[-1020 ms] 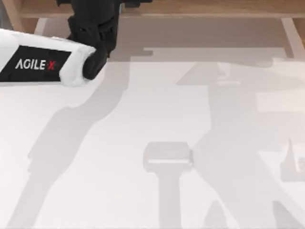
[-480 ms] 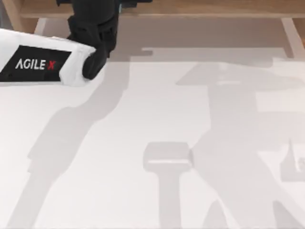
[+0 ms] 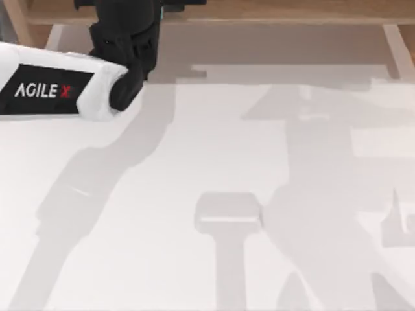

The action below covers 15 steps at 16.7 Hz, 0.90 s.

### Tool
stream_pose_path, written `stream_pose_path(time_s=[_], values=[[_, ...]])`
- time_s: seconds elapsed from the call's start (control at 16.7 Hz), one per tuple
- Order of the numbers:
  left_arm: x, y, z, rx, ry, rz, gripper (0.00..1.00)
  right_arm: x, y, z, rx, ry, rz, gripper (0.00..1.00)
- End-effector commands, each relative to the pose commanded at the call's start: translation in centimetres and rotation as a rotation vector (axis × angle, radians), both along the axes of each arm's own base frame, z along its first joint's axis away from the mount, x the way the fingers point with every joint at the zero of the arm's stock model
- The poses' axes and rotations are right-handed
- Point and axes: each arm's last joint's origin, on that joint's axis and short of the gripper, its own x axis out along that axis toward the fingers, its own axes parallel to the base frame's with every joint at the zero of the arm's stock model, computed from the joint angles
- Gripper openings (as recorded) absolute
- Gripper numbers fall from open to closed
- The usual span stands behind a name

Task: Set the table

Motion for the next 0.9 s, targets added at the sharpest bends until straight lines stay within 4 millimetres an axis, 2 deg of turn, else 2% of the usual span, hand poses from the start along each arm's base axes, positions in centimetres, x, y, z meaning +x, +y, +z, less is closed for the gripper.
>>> stream_pose_path(time_s=[0.3,0.66,0.9], values=[[-2.9,0.1,1.0,0.000,0.002,0.001,0.00,0.0,0.0,0.0,0.000,0.000,0.000,1.00],[-3.0,0.3,1.1,0.009,0.003,0.004,0.00,0.0,0.0,0.0,0.000,0.000,0.000,1.00],[-4.9,0.7,2.1,0.111,0.005,-0.013,0.00,0.0,0.0,0.0,0.000,0.000,0.000,1.00]])
